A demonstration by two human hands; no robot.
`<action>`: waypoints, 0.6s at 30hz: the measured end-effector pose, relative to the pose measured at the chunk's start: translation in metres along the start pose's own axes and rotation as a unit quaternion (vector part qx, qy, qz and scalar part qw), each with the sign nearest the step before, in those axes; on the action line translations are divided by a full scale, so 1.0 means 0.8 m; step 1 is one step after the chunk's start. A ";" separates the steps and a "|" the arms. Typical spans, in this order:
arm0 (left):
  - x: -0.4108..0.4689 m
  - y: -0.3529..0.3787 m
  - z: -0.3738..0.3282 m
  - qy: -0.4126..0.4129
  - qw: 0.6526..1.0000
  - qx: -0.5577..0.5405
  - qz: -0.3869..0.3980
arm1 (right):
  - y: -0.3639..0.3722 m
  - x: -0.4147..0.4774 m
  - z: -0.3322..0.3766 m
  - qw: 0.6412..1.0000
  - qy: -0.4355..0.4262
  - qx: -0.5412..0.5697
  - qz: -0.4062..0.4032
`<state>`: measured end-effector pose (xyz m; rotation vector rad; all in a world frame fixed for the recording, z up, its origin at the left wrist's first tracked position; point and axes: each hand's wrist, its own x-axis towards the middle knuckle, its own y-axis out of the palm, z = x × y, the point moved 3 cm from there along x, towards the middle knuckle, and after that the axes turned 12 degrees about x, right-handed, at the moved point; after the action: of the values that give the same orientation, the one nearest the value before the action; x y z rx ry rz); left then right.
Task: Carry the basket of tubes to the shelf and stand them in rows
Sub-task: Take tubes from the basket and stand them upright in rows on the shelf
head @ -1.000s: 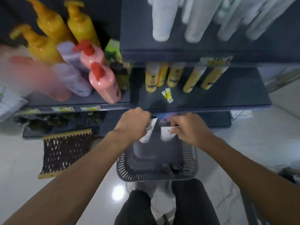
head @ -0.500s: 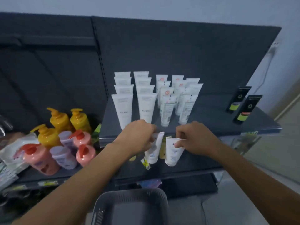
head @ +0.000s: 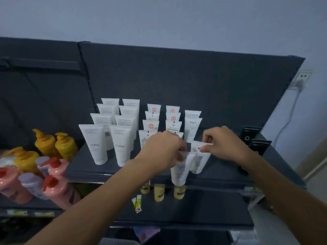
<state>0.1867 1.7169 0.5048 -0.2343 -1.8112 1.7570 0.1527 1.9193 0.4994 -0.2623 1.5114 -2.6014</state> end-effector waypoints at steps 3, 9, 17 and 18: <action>0.031 0.017 -0.016 -0.012 1.000 0.017 -0.022 | -0.002 0.034 -0.032 1.000 -0.008 0.007 -0.008; 0.077 0.037 -0.041 -0.026 0.992 0.090 -0.081 | 0.010 0.088 -0.073 0.999 0.009 0.035 -0.008; 0.118 0.065 -0.043 -0.016 0.992 0.117 -0.037 | 0.017 0.129 -0.084 0.998 -0.009 0.066 -0.015; 0.120 0.069 -0.042 -0.012 0.992 0.124 -0.035 | 0.017 0.132 -0.084 0.997 -0.013 0.070 -0.014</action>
<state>0.1119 1.8013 0.4782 -0.0490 -1.5787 1.9199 0.0358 1.9494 0.4640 -0.3035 1.3197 -2.6982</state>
